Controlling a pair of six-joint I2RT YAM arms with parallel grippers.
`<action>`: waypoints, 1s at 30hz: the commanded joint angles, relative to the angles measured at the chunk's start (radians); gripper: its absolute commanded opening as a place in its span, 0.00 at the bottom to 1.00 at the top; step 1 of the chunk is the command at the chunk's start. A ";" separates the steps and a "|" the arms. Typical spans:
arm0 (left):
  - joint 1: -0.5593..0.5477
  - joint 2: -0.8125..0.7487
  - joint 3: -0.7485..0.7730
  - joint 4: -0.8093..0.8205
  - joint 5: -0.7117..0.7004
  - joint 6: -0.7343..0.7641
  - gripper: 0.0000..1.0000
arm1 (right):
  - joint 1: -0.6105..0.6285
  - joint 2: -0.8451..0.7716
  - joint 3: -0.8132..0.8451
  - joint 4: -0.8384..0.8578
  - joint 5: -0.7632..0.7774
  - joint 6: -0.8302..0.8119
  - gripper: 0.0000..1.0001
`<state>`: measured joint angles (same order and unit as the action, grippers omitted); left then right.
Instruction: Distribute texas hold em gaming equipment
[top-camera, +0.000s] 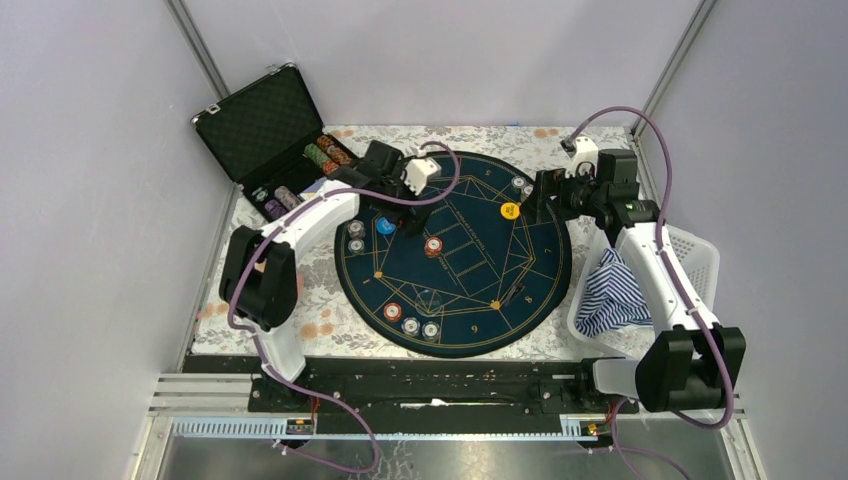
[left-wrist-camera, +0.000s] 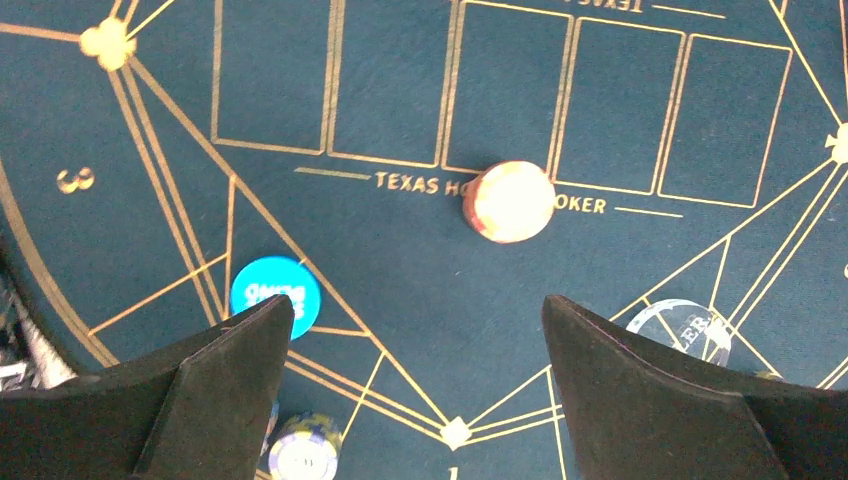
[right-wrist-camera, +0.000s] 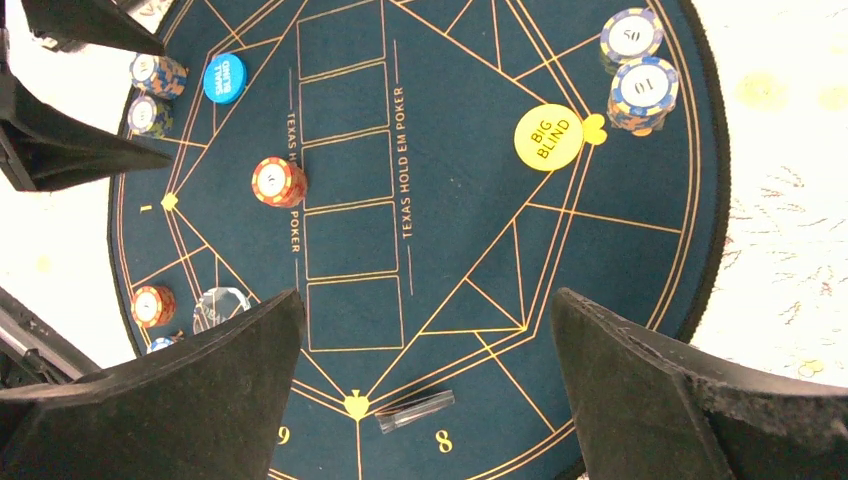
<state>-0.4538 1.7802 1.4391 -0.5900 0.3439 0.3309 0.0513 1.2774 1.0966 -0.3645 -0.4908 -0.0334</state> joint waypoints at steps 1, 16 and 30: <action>-0.057 0.050 0.038 0.027 -0.033 0.047 0.99 | -0.002 0.014 -0.008 0.011 -0.043 -0.024 1.00; -0.171 0.195 0.090 0.035 -0.128 0.039 0.89 | -0.002 0.046 0.000 -0.008 -0.067 -0.039 1.00; -0.187 0.235 0.122 0.012 -0.108 0.042 0.72 | -0.003 0.057 0.006 -0.017 -0.063 -0.045 1.00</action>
<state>-0.6334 2.0014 1.5116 -0.5854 0.2337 0.3698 0.0513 1.3296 1.0882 -0.3763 -0.5407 -0.0631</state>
